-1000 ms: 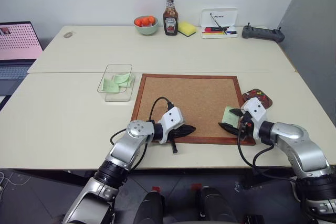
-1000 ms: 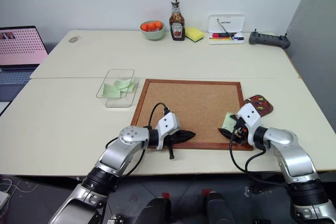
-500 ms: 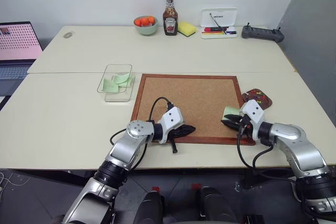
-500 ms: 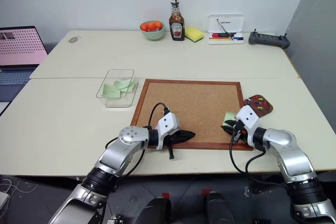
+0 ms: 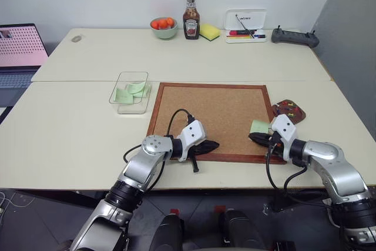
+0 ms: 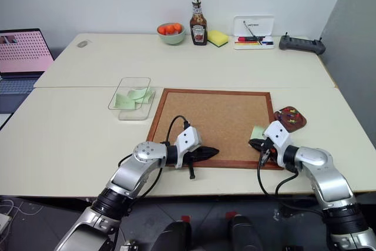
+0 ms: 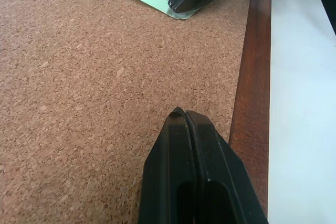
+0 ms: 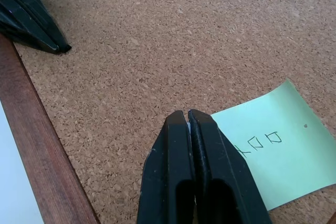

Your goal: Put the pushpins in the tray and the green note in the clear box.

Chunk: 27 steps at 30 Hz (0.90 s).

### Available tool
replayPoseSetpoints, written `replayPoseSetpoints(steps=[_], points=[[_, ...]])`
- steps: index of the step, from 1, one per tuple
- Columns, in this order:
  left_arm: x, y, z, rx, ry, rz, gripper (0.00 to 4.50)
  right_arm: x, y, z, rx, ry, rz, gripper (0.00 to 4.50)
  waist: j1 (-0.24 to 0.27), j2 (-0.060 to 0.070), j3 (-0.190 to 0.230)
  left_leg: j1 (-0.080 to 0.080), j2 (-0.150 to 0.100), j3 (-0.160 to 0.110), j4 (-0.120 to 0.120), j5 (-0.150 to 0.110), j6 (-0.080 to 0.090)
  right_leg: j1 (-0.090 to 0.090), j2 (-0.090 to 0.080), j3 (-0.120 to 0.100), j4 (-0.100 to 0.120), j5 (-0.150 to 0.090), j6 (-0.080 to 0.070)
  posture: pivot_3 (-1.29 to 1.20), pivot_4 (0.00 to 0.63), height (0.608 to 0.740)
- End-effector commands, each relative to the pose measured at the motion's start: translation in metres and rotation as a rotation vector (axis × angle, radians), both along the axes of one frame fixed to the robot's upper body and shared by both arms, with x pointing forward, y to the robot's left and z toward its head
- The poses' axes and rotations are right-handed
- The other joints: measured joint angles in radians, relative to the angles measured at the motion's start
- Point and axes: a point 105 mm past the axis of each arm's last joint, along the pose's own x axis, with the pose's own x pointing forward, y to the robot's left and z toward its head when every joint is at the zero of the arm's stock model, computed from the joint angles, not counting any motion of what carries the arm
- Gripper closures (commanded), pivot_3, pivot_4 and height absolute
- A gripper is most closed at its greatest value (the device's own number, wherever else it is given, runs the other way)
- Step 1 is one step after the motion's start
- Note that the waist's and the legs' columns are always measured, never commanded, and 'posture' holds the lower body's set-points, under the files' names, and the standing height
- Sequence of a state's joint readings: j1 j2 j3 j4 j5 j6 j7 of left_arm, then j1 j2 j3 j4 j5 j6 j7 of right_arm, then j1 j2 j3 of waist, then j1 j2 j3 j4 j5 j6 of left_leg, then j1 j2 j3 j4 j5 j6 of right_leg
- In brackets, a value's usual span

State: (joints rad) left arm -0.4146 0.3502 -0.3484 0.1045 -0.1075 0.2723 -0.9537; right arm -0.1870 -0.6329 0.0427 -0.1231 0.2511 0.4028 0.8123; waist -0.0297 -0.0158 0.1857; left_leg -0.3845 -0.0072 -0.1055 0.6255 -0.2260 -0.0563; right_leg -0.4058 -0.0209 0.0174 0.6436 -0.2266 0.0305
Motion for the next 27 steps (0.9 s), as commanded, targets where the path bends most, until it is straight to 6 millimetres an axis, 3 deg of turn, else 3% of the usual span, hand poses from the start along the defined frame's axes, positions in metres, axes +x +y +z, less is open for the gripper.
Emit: replayPoseSetpoints(steps=[1, 18, 22, 27], points=[[-0.01, 0.004, -0.027, 0.076, 0.082, -0.006, 4.5, 0.0, 0.003, 0.038, 0.029, -0.127, 0.038, 4.5, 0.0, 0.0, 0.0, 0.0, 0.0, 0.0, 0.0, 0.0, 0.0, 0.0, 0.0, 0.0, 0.0, 0.0, 0.0, 0.0, 0.15, 0.74], [-0.001, 0.004, -0.018, 0.044, 0.07, 0.028, 4.5, 0.007, 0.001, 0.059, -0.01, -0.216, 0.05, 4.5, 0.0, 0.0, 0.0, 0.0, 0.0, 0.0, 0.0, 0.0, 0.0, 0.0, 0.0, 0.0, 0.0, 0.0, 0.0, 0.0, 0.15, 0.74], [-0.001, 0.004, -0.018, 0.046, 0.069, 0.027, 4.5, 0.019, -0.023, 0.065, -0.073, -0.254, -0.037, 4.5, 0.0, 0.0, 0.0, 0.0, 0.0, 0.0, 0.001, 0.0, 0.0, 0.0, 0.0, 0.0, 0.0, 0.0, 0.0, 0.0, 0.15, 0.74], [-0.003, 0.004, -0.021, 0.051, 0.072, 0.019, 4.5, 0.037, -0.074, 0.063, -0.292, -0.291, -0.183, 4.5, 0.0, 0.0, 0.0, 0.0, 0.0, 0.001, 0.001, 0.0, 0.0, 0.0, 0.0, 0.0, 0.0, 0.0, 0.0, 0.0, 0.15, 0.74]])
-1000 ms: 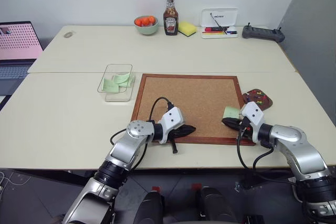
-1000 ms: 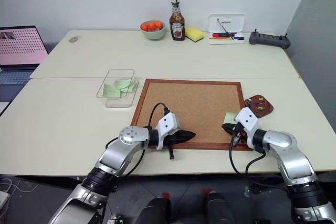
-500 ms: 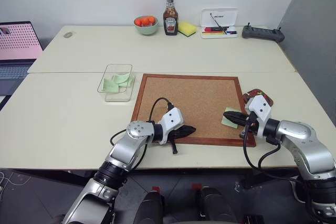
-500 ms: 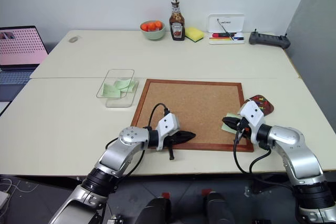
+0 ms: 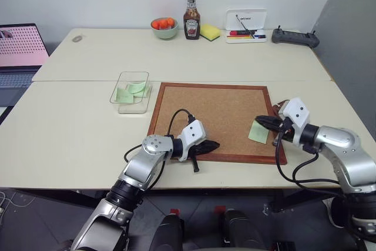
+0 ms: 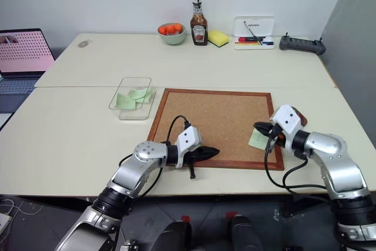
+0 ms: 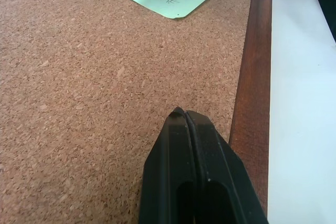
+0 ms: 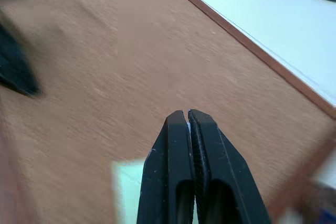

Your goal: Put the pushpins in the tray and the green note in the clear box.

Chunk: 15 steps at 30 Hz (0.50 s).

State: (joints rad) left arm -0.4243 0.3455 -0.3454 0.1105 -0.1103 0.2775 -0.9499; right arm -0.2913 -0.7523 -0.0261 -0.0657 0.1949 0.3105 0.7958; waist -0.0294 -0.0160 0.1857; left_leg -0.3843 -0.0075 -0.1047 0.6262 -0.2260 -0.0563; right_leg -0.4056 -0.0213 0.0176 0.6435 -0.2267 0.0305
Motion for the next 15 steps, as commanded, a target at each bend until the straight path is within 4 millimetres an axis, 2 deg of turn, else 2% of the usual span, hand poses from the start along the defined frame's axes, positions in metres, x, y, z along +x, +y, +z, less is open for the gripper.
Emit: replayPoseSetpoints(steps=[1, 6, 15], points=[[-0.006, 0.005, -0.023, 0.057, 0.073, 0.012, 4.5, 0.014, -0.045, 0.013, -0.177, -0.094, -0.134, 4.5, 0.0, 0.0, 0.0, 0.0, 0.0, 0.0, 0.0, 0.0, 0.0, 0.0, 0.0, 0.0, 0.0, 0.0, 0.0, 0.0, 0.15, 0.74], [-0.006, 0.004, -0.024, 0.061, 0.072, 0.008, 4.5, 0.023, -0.07, 0.004, -0.348, -0.112, -0.214, 4.5, 0.0, 0.0, 0.0, 0.0, 0.0, 0.0, 0.0, 0.0, 0.0, 0.0, 0.0, 0.0, 0.0, 0.0, 0.0, 0.0, 0.15, 0.74], [-0.007, 0.003, -0.024, 0.061, 0.072, 0.006, 4.5, 0.039, -0.072, -0.009, -0.424, -0.127, -0.237, 4.5, -0.001, 0.0, 0.0, 0.0, 0.0, 0.001, 0.0, 0.0, 0.0, 0.0, 0.0, 0.001, 0.0, 0.0, 0.0, 0.0, 0.15, 0.74]])
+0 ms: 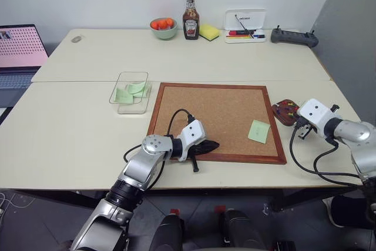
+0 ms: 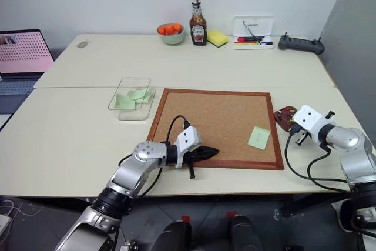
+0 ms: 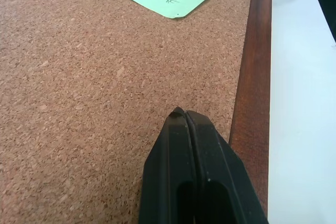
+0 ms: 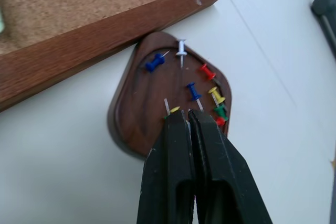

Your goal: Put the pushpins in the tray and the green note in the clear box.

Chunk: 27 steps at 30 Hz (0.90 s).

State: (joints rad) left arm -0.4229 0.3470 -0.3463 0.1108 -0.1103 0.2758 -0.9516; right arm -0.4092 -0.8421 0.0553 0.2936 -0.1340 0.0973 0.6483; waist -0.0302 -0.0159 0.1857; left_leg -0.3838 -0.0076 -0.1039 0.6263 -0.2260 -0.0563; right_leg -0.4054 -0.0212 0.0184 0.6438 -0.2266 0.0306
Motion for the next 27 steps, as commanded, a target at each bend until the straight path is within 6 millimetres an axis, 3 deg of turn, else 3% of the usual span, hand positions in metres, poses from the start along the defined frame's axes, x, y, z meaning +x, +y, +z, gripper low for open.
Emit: replayPoseSetpoints(steps=[1, 12, 20, 23, 27], points=[[-0.007, 0.003, -0.023, 0.06, 0.071, 0.008, 4.5, 0.008, 0.001, 0.005, -0.031, -0.046, 0.006, 4.5, 0.0, 0.0, 0.0, 0.0, 0.0, 0.0, 0.0, 0.0, 0.0, 0.0, 0.0, 0.0, 0.0, 0.0, 0.0, 0.0, 0.15, 0.74], [-0.009, 0.005, -0.024, 0.061, 0.075, 0.01, 4.5, 0.01, 0.001, 0.006, 0.0, -0.048, 0.001, 2.2, 0.0, 0.0, 0.0, 0.0, 0.0, 0.0, 0.0, 0.0, 0.0, 0.0, 0.0, 0.0, 0.0, 0.0, 0.0, 0.0, 0.15, 0.74], [-0.009, 0.005, -0.023, 0.056, 0.077, 0.007, 4.5, -0.001, 0.0, 0.031, 0.086, -0.08, 0.018, 0.54, 0.0, 0.0, 0.0, 0.0, 0.0, 0.0, 0.0, 0.0, 0.0, 0.0, 0.0, 0.0, 0.0, 0.0, 0.0, 0.0, 0.15, 0.74], [-0.008, 0.004, -0.021, 0.05, 0.08, 0.004, 4.5, -0.01, 0.007, 0.042, 0.217, -0.051, 0.048, 0.54, 0.0, 0.0, 0.0, 0.0, 0.0, 0.0, 0.0, 0.0, 0.0, 0.0, 0.0, 0.0, 0.0, 0.0, 0.0, 0.0, 0.15, 0.74], [-0.007, 0.003, -0.018, 0.041, 0.068, -0.001, 4.5, -0.023, 0.017, 0.038, 0.323, 0.025, 0.079, 0.54, 0.0, 0.0, 0.0, 0.0, 0.0, -0.001, 0.0, 0.0, 0.0, 0.0, 0.0, 0.0, 0.0, 0.0, 0.0, 0.0, 0.15, 0.74]])
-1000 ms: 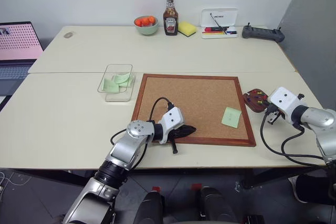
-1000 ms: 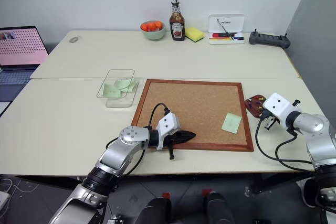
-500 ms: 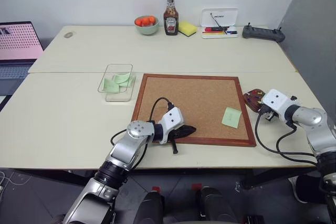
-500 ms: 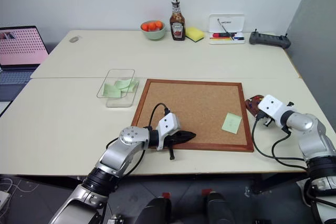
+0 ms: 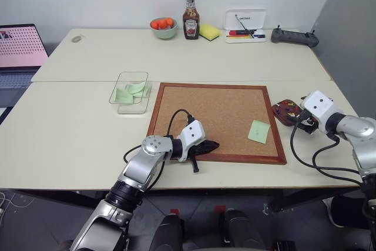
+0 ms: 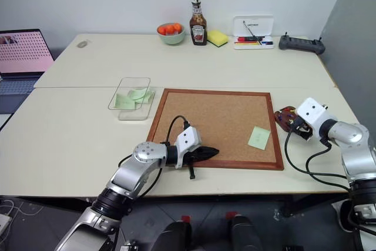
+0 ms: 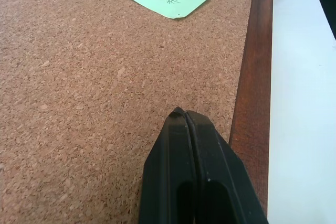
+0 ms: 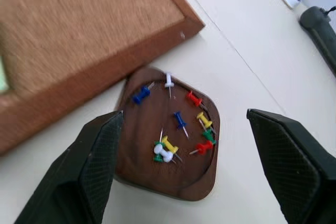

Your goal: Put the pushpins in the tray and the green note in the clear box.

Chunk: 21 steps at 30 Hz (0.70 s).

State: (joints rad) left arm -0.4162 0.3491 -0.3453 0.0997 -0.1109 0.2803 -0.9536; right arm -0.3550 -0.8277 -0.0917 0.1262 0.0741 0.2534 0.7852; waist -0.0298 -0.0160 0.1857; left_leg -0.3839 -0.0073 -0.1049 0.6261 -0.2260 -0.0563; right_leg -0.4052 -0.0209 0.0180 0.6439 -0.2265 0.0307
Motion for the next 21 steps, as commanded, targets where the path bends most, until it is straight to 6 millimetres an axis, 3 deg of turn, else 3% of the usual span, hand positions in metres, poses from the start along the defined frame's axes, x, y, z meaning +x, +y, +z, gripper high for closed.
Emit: replayPoseSetpoints(steps=[1, 4, 8, 12, 16, 19, 21], points=[[-0.005, 0.002, -0.016, 0.036, 0.059, 0.003, 4.5, -0.01, 0.006, 0.011, 0.06, 0.01, 0.036, 0.54, 0.0, 0.0, 0.0, 0.0, 0.0, 0.0, 0.0, 0.0, 0.0, 0.0, 0.0, 0.0, 0.0, 0.0, 0.0, 0.0, 0.15, 0.74], [0.0, 0.002, -0.005, -0.002, 0.042, 0.021, 4.5, -0.016, 0.016, 0.007, 0.108, 0.043, 0.06, 0.54, 0.0, 0.0, 0.0, 0.0, 0.0, 0.0, 0.0, 0.0, 0.0, 0.0, 0.0, 0.0, 0.0, 0.0, 0.0, 0.0, 0.15, 0.74], [0.004, 0.003, 0.017, -0.054, -0.012, 0.021, 3.97, -0.021, 0.028, 0.001, 0.157, 0.071, 0.085, 0.49, -0.001, 0.0, 0.0, 0.0, 0.0, 0.0, 0.0, 0.0, 0.0, 0.0, 0.0, 0.0, 0.0, 0.0, 0.0, 0.0, 0.15, 0.74], [0.008, 0.005, 0.055, -0.126, -0.11, -0.001, 3.25, -0.025, 0.039, -0.007, 0.191, 0.107, 0.116, 0.49, -0.001, -0.003, 0.002, -0.001, 0.0, 0.0, 0.0, 0.0, 0.0, -0.001, 0.0, 0.0, 0.0, 0.0, 0.0, 0.0, 0.15, 0.74], [0.017, 0.011, 0.074, -0.136, -0.196, 0.026, 2.68, -0.023, 0.048, -0.012, 0.209, 0.136, 0.15, 0.49, 0.0, -0.002, 0.003, -0.003, 0.0, 0.0, 0.0, 0.0, 0.0, -0.003, 0.0, -0.001, 0.0, 0.0, 0.0, 0.0, 0.15, 0.74], [0.021, 0.015, 0.08, -0.119, -0.23, 0.039, 2.04, -0.019, 0.058, -0.019, 0.218, 0.162, 0.185, 0.49, -0.003, -0.003, 0.003, -0.003, 0.0, 0.0, 0.0, 0.0, 0.0, -0.003, 0.0, -0.001, -0.001, 0.001, 0.001, 0.0, 0.15, 0.74], [0.02, 0.017, 0.076, -0.094, -0.23, 0.03, 2.04, -0.016, 0.06, -0.023, 0.215, 0.174, 0.195, 0.49, -0.004, -0.003, 0.003, -0.003, 0.0, 0.0, 0.0, 0.0, 0.0, -0.003, 0.001, -0.001, 0.0, 0.002, 0.004, 0.0, 0.15, 0.74]])
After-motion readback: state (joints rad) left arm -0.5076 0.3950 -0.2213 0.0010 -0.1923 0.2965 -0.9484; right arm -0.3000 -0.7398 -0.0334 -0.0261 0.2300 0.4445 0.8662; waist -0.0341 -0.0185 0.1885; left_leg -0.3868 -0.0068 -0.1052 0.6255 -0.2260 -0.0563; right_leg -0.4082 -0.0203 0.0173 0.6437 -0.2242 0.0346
